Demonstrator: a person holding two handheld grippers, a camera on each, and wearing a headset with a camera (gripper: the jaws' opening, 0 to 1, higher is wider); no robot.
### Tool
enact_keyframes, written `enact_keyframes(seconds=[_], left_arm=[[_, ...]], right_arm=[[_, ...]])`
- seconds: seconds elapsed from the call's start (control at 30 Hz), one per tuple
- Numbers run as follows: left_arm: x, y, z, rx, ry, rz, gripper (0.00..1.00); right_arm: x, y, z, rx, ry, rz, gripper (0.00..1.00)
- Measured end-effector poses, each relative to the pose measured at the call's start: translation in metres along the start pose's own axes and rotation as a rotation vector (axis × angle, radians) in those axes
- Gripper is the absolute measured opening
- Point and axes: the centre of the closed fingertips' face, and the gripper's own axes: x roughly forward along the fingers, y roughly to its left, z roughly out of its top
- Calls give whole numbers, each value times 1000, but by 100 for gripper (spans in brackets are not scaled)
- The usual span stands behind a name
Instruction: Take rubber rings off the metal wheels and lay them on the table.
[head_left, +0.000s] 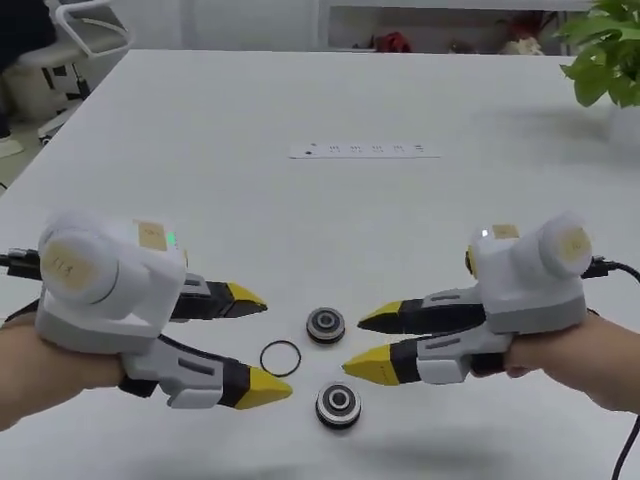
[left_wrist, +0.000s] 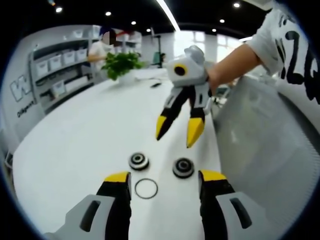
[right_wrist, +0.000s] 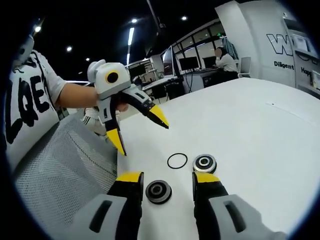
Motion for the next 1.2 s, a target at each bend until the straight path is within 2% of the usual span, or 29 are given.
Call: enact_keyframes(seconds=[0.6, 1.2], left_arm=[[30, -19, -7, 3, 28, -76, 49], [52, -28, -18, -17, 58, -109, 38]], right_arm=[[8, 8, -36, -102, 116, 52, 32], [15, 10, -53, -157, 175, 59, 24]])
